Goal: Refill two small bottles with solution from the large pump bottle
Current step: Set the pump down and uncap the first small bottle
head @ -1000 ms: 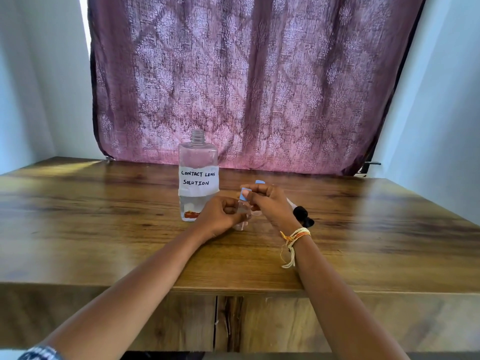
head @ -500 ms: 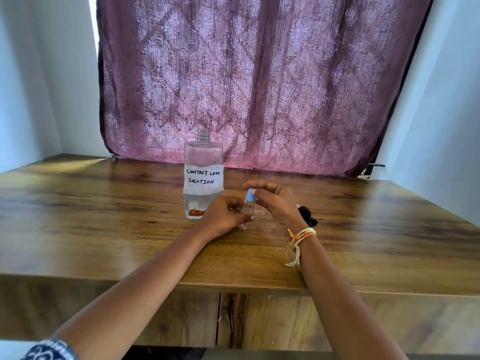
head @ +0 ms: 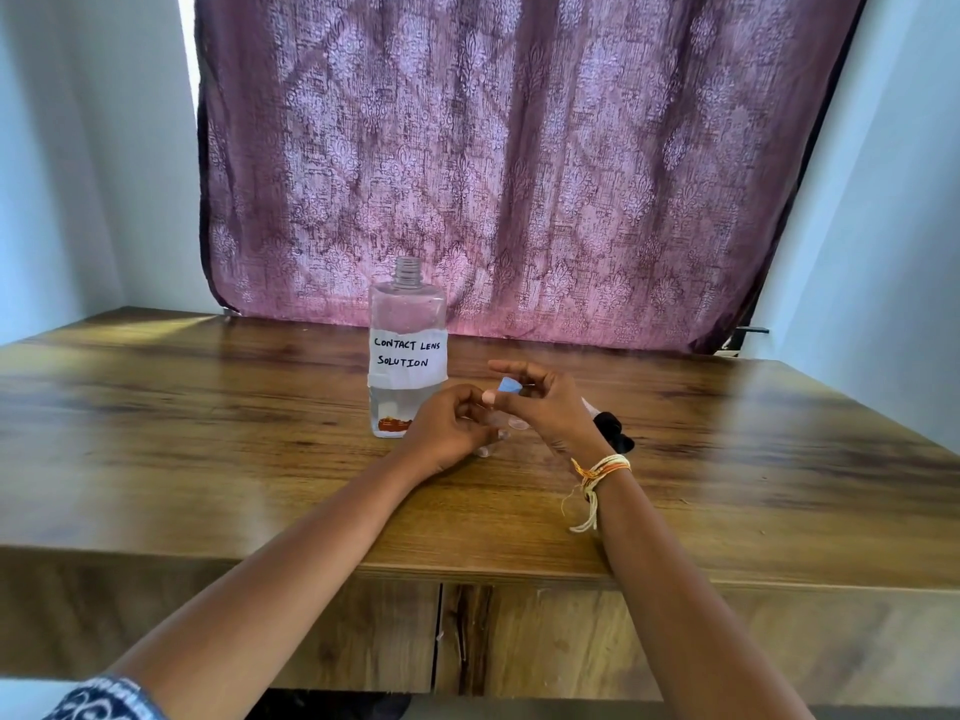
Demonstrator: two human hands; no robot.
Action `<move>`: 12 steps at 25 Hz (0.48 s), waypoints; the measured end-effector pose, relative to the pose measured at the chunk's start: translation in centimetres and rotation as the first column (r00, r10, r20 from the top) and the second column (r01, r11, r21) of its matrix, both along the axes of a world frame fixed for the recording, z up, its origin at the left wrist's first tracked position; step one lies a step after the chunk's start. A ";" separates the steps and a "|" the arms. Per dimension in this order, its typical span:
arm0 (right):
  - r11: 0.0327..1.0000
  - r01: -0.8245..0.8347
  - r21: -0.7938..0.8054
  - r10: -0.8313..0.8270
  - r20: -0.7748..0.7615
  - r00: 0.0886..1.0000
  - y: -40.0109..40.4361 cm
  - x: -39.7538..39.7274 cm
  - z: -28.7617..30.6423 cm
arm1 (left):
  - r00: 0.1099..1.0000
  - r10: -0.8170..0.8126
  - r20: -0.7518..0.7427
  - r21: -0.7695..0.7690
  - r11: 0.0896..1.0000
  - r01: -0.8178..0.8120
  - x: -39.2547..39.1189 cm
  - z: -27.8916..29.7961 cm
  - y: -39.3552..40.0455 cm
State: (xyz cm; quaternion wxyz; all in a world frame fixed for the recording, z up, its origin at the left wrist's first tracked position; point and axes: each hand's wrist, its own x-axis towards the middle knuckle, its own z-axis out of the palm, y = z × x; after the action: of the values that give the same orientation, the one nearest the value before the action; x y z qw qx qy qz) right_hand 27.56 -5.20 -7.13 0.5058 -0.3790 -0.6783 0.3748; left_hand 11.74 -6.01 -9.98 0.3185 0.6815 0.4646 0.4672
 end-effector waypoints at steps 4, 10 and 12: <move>0.999 -0.035 -0.031 0.033 -0.064 0.997 0.3 0.2 -0.1 | 1.000 0.023 -0.009 0.010 1.000 -0.023 0.0 -0.1 0.2; 0.998 -0.028 -0.049 0.026 -0.034 0.999 0.2 0.2 0.0 | 1.000 0.021 -0.023 0.019 1.000 -0.021 0.0 -0.2 0.4; 0.999 -0.025 -0.045 0.022 -0.060 0.998 0.2 0.3 0.0 | 0.999 0.026 -0.023 0.029 0.999 -0.025 0.0 -0.2 0.4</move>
State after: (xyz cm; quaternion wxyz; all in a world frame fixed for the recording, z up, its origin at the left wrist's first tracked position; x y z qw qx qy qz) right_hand 27.88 -4.97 -7.18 0.5123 -0.3712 -0.6587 0.4074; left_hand 11.70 -5.59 -10.20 0.2972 0.6853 0.4703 0.4700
